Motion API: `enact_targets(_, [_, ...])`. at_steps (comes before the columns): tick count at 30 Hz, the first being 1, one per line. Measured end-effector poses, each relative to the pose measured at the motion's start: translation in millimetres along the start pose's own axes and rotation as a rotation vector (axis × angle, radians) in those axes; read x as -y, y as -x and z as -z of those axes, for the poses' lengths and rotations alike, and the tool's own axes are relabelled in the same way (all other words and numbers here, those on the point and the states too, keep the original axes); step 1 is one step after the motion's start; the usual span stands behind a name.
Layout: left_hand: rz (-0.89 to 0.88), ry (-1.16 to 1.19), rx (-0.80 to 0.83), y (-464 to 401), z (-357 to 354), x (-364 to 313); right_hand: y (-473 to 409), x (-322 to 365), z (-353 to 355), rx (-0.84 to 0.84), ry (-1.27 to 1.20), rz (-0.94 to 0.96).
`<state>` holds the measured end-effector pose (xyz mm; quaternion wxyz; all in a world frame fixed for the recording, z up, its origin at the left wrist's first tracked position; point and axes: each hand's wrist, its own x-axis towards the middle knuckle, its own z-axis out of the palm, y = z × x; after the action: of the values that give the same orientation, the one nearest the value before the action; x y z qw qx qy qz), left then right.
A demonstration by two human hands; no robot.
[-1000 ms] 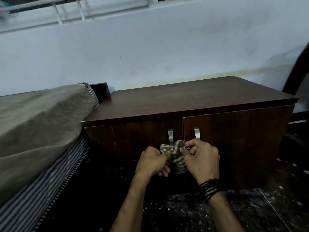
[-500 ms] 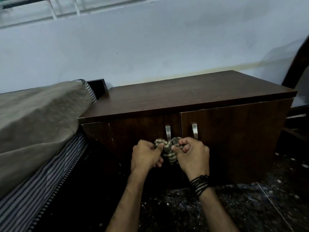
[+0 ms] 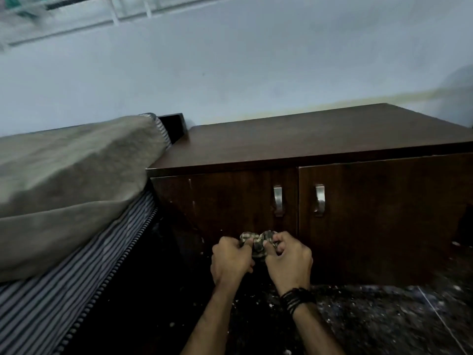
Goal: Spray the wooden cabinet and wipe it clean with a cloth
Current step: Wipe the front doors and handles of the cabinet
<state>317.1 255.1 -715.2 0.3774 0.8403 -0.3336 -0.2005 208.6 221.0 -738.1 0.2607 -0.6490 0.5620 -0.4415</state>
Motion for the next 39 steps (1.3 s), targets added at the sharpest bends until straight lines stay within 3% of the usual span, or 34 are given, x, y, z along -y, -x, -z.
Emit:
enact_targets(4, [-0.018,0.159,-0.168,-4.1,25.2,-3.4,-0.2,30.7,-8.6,-0.054,-0.074,0.164])
enact_targets(14, [-0.207,0.268,-0.445,-44.9,152.0,-30.4,-8.8,163.3,-46.4,-0.127,-0.28,0.564])
enact_targets(18, [-0.242,0.303,-0.468,-53.2,162.9,-22.4,-9.1,177.0,-61.0,-0.136,-0.308,0.593])
enact_targets(30, [-0.017,0.459,-0.349,-55.5,131.0,8.7,15.9,134.4,-88.0,-0.052,-0.197,0.522])
enact_targets(33, [-0.121,0.502,-0.423,-51.2,137.5,-1.3,11.1,146.0,-81.1,-0.104,-0.265,0.517])
enact_targets(36, [-0.275,0.574,-0.604,-55.9,146.0,-11.9,2.2,168.5,-66.7,-0.2,-0.342,0.651])
enact_targets(39, [-0.272,0.545,-0.676,-70.4,152.7,-15.3,-8.7,194.5,-57.1,-0.151,-0.329,0.714])
